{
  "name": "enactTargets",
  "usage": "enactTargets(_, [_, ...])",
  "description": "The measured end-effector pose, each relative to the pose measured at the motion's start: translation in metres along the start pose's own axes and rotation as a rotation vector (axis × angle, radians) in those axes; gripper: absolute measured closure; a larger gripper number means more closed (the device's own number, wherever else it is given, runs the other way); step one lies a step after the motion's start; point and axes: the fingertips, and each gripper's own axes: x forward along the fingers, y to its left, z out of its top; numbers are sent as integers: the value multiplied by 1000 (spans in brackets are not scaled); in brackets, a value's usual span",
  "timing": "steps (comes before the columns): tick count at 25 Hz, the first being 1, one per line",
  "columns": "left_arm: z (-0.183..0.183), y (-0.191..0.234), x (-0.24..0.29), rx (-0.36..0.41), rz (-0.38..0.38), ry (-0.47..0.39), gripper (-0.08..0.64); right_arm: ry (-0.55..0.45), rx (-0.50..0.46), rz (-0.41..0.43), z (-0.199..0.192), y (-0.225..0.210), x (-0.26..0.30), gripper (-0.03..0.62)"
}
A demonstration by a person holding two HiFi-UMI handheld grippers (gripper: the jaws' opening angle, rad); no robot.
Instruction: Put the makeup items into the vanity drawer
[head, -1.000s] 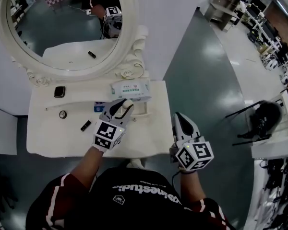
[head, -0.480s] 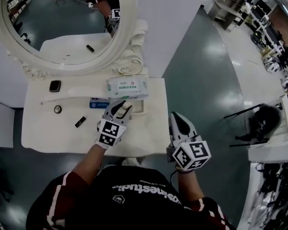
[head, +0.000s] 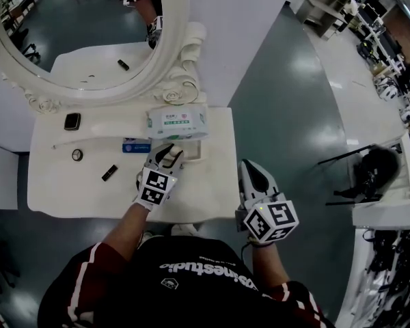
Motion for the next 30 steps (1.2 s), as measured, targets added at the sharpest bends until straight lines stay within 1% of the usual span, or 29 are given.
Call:
enactTargets(7, [-4, 0, 7, 19, -4, 15, 430, 10, 14, -20, -7, -4, -2, 589])
enactTargets(11, [-8, -5, 9, 54, -13, 32, 420, 13, 12, -30, -7, -5, -4, 589])
enactTargets(15, [-9, -8, 8, 54, -29, 39, 367, 12, 14, -36, -7, -4, -6, 589])
enactTargets(18, [-10, -9, 5, 52, -32, 44, 357, 11, 12, -35, -6, -2, -7, 589])
enactTargets(30, [5, -1, -26, 42, -26, -10, 357, -3, -8, -20, -3, 23, -9, 589])
